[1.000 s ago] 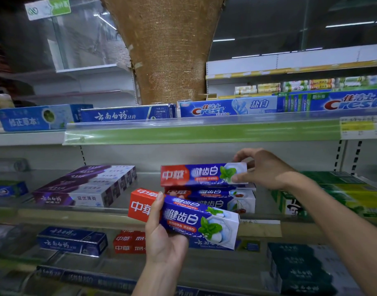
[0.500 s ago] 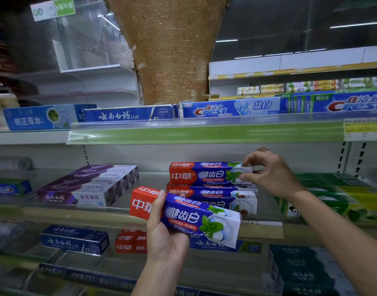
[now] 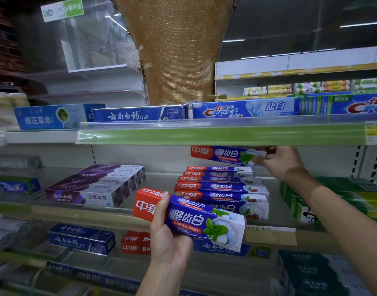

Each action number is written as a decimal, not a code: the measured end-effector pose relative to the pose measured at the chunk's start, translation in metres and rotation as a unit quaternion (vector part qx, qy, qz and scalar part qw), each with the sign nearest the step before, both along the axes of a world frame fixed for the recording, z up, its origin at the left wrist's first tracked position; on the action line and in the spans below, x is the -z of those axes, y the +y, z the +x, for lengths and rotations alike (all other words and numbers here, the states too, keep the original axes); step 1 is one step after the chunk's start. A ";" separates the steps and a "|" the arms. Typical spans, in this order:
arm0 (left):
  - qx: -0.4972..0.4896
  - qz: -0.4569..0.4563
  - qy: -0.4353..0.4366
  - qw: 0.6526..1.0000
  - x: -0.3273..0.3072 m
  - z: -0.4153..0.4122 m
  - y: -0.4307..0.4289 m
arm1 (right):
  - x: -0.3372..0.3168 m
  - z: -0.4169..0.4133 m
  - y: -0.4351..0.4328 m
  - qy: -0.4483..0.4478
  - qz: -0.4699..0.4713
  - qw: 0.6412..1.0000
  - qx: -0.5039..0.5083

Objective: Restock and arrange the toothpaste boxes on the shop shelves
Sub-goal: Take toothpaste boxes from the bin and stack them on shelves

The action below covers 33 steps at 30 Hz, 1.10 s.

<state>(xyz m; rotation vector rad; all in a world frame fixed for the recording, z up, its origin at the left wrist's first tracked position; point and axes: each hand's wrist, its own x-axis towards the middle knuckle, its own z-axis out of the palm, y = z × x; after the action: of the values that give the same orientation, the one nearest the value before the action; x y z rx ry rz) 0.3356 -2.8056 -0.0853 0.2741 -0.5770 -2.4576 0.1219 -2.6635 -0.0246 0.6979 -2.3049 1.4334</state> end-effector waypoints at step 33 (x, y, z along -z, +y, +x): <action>-0.031 0.003 0.022 0.999 -0.011 -0.028 -0.008 | 0.005 0.038 0.012 0.093 0.156 0.972 -0.151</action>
<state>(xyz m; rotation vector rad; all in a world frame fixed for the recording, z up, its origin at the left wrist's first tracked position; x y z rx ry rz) 0.3074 -2.8136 -0.0739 0.2369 -0.5359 -2.3989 0.1603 -2.6513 -0.0293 1.2656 -2.3701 1.0675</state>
